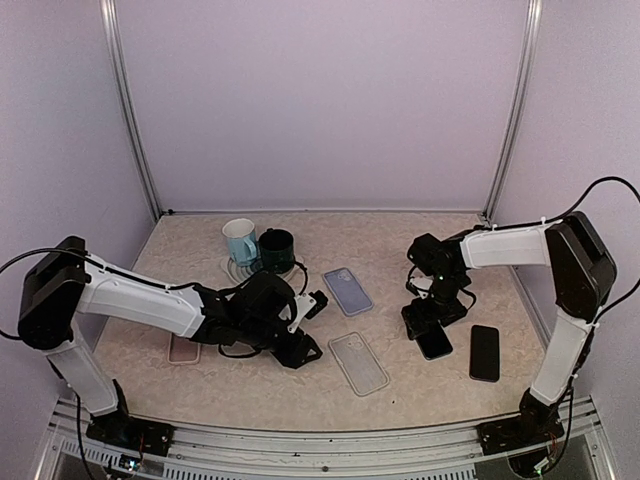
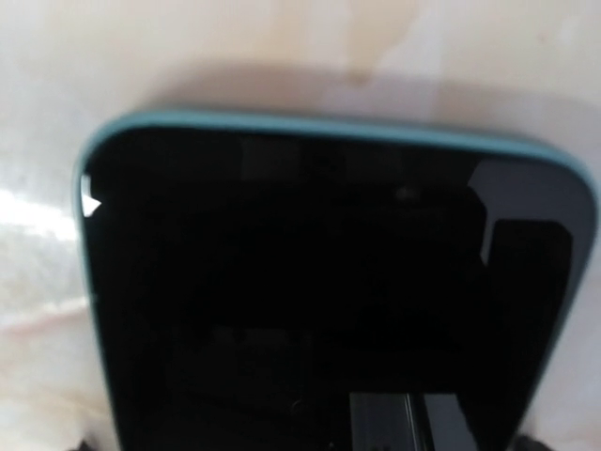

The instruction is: Put the phone into the phone case

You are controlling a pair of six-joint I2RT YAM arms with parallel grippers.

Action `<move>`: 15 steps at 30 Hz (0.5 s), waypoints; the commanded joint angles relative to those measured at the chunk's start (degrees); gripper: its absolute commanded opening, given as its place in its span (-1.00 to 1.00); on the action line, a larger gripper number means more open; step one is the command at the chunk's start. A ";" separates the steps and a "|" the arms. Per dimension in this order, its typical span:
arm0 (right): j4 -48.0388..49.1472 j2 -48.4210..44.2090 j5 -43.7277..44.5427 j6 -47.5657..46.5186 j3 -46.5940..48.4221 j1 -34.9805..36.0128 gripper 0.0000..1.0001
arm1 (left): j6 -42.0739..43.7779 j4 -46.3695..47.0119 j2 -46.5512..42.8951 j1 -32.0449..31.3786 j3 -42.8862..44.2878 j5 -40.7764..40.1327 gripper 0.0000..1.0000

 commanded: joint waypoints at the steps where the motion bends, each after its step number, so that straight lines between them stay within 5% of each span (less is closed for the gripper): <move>1: 0.47 1.41 0.31 0.20 0.70 0.17 0.90 | -0.45 0.27 -2.05 0.30 -1.74 -0.85 0.02; 10: 0.23 -0.91 0.31 0.32 -0.20 0.26 0.34 | -0.22 0.66 -1.78 0.44 -1.79 -1.20 0.02; 15: 1.75 -4.72 0.31 0.61 0.41 0.66 0.25 | -0.07 0.40 -1.53 0.45 -1.93 -1.13 0.02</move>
